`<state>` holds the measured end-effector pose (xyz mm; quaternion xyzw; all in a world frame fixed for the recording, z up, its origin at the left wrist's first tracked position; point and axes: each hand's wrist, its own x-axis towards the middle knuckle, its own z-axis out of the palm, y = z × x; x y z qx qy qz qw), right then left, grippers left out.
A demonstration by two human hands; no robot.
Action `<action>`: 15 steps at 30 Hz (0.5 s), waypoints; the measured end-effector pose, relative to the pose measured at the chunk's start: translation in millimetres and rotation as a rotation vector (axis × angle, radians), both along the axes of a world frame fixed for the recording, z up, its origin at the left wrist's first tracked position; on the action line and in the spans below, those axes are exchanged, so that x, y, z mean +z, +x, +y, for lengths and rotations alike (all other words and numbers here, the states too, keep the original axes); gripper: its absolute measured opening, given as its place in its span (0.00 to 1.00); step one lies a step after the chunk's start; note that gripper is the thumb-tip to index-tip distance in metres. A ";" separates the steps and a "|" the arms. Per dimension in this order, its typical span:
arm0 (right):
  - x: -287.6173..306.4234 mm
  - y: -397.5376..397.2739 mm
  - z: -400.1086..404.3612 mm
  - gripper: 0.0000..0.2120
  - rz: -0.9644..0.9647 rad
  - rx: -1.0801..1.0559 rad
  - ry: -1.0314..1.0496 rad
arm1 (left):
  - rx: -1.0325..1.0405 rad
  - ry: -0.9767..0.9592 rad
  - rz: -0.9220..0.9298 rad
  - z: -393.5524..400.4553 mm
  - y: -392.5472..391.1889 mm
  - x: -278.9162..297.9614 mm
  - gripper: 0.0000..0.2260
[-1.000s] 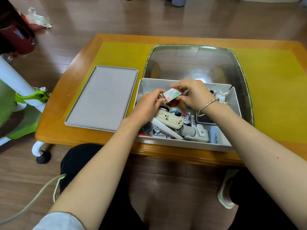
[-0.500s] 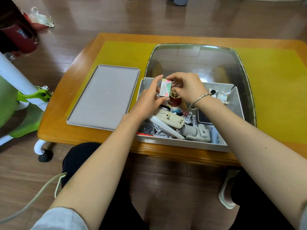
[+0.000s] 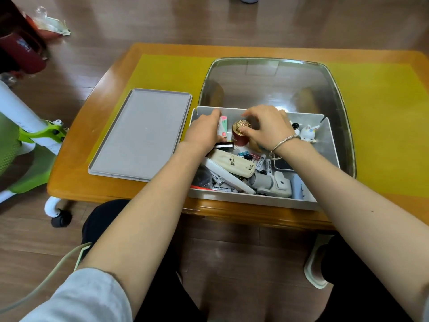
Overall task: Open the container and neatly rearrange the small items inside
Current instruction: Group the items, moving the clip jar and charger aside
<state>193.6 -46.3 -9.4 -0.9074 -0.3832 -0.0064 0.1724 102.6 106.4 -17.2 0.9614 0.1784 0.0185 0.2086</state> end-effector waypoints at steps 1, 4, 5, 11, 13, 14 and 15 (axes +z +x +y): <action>-1.4 0.1 1.5 0.19 -0.006 0.012 -0.038 | -0.011 0.021 0.035 0.4 2.1 1.3 0.24; -7.1 -0.7 8.3 0.26 0.019 0.052 -0.135 | -0.044 0.066 0.143 2.8 6.3 5.2 0.23; -9.7 -1.0 10.2 0.26 0.028 0.059 -0.155 | -0.063 0.085 0.174 3.6 6.7 5.3 0.22; -18.6 -0.4 7.9 0.24 0.032 0.042 -0.101 | -0.120 0.066 0.203 3.4 2.6 3.4 0.18; -18.8 -1.1 7.2 0.23 0.029 0.042 -0.081 | -0.088 0.081 0.164 1.3 -0.7 2.1 0.18; -18.7 -1.2 7.0 0.23 0.026 0.039 -0.075 | -0.070 0.079 0.145 0.1 -2.4 0.0 0.18; -18.5 -1.2 6.8 0.22 0.023 0.035 -0.072 | -0.057 0.065 0.132 -1.0 -4.0 -2.8 0.16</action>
